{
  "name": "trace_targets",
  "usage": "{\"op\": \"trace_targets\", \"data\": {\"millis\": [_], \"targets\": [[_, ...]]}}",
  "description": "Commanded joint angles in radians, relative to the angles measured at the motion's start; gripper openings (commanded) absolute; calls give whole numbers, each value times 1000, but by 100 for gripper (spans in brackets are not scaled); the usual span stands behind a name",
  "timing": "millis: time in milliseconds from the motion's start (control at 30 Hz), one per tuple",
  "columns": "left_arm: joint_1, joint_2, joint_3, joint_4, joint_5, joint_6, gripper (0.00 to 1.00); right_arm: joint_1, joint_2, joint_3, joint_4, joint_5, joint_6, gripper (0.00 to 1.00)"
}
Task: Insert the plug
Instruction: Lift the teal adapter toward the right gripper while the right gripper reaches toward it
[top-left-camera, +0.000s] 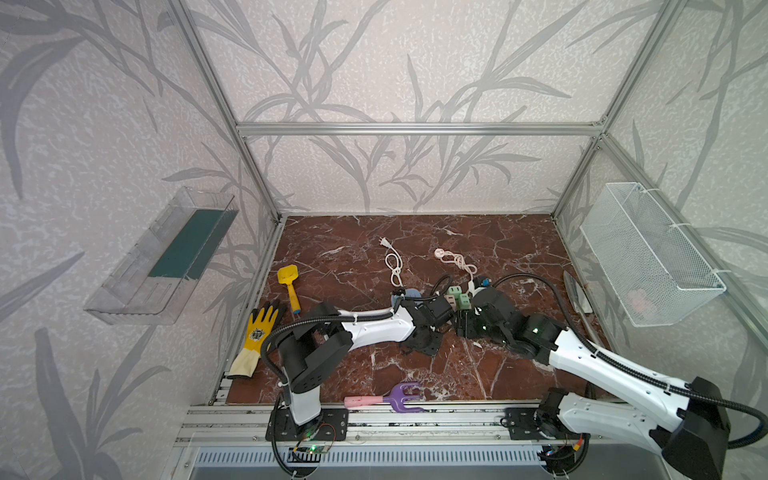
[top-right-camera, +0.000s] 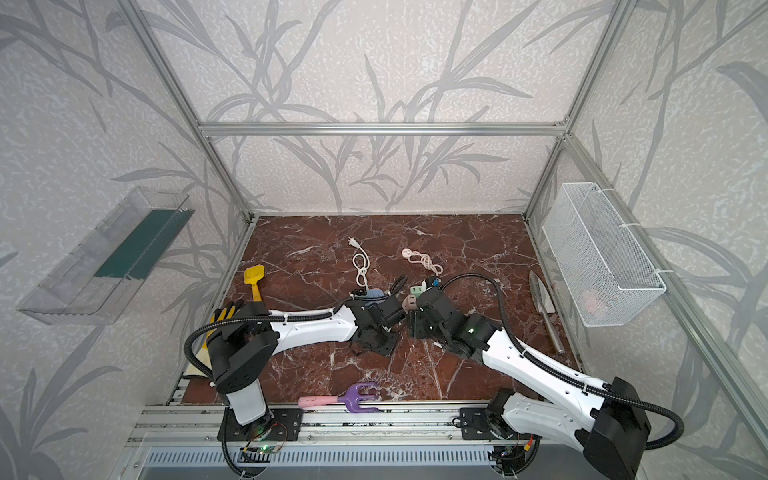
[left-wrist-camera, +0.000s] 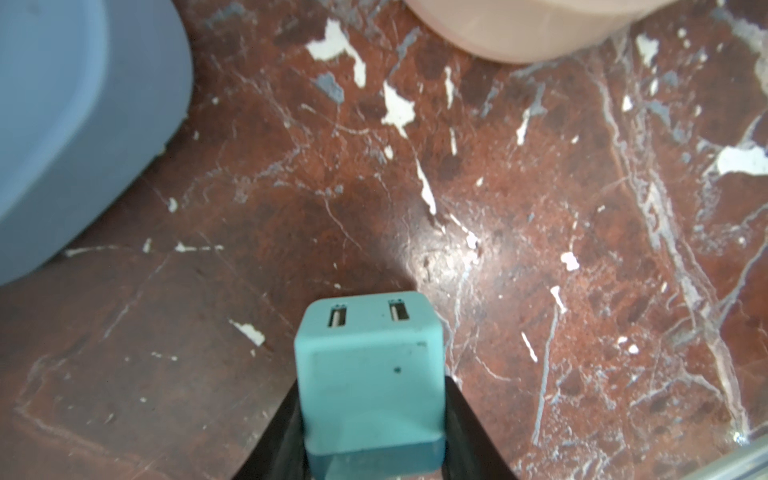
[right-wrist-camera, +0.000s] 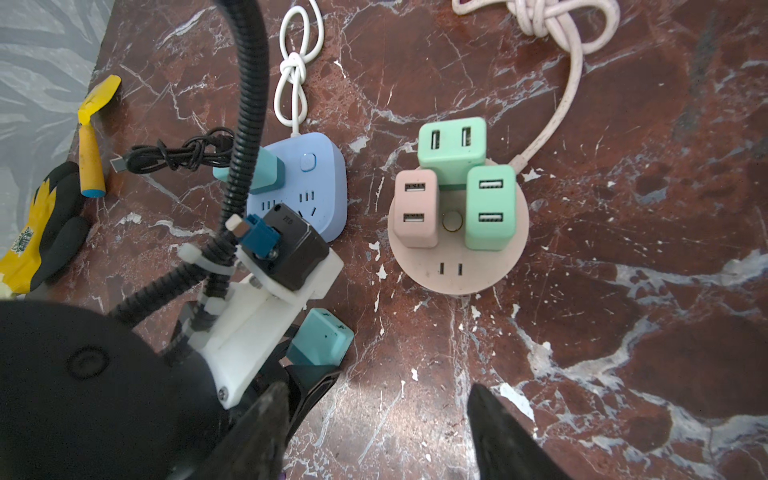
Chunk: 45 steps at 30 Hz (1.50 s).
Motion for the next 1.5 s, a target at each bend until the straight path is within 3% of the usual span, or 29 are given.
{"op": "trace_targets", "data": {"millis": [0, 67, 167, 333, 500, 633, 933, 1467], "targets": [[25, -113, -6, -75, 40, 72, 0, -39, -55, -3, -22, -51, -31, 69], [63, -177, -11, -115, 89, 91, 0, -75, -71, -6, -15, -125, -56, 69], [163, -251, -1, -184, 289, 172, 0, -151, -83, -8, 11, -314, -121, 69], [335, -335, 7, -203, 729, 245, 0, -208, -66, 16, 66, -612, -194, 69], [386, -402, 18, -197, 932, 284, 0, -213, -37, 0, 248, -874, -138, 70], [408, -435, 15, -197, 1045, 296, 0, -225, -32, -15, 355, -962, -76, 75], [423, -532, -82, 18, 1184, 173, 0, -300, -20, -133, 869, -1187, 293, 74], [426, -544, -93, 69, 1195, 148, 0, -300, 29, -143, 989, -1256, 361, 68]]}}
